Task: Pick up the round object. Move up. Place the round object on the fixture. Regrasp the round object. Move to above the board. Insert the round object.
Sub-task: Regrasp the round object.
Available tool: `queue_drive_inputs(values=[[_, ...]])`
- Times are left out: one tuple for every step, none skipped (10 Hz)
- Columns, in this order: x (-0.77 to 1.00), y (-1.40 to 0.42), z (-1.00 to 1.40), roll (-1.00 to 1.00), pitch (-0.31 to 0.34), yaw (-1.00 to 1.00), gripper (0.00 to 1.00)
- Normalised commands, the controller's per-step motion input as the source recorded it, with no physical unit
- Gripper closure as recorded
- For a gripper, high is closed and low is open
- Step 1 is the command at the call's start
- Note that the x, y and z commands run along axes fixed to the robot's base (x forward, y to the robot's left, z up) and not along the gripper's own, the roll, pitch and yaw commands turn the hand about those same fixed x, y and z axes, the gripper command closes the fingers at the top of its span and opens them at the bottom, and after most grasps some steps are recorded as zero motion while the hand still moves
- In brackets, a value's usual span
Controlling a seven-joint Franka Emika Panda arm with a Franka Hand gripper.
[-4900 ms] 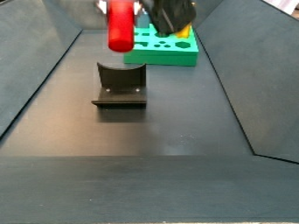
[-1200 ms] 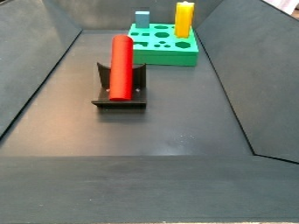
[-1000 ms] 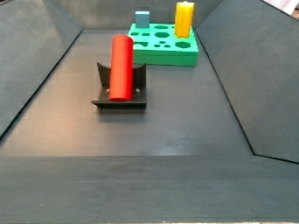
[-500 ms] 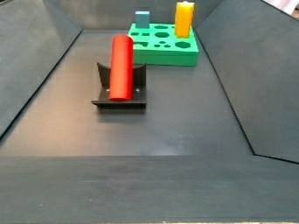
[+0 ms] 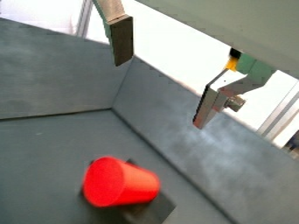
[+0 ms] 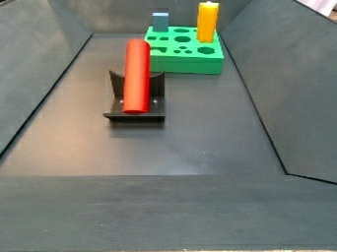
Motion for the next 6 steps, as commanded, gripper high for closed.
queue_drive_inputs(values=[[0.1, -0.04, -0.01, 1.0, 0.178, 0.12, 0.0], [0.1, -0.05, -0.01, 0.96, 0.196, 0.16, 0.0], [0.1, -0.05, -0.01, 0.76, 0.181, 0.18, 0.0], [0.1, -0.05, -0.01, 0.44, 0.142, 0.2, 0.0], [0.1, -0.04, -0.01, 0.32, 0.122, 0.21, 0.0], [0.09, -0.03, 0.0, 0.2, 0.073, 0.21, 0.0]])
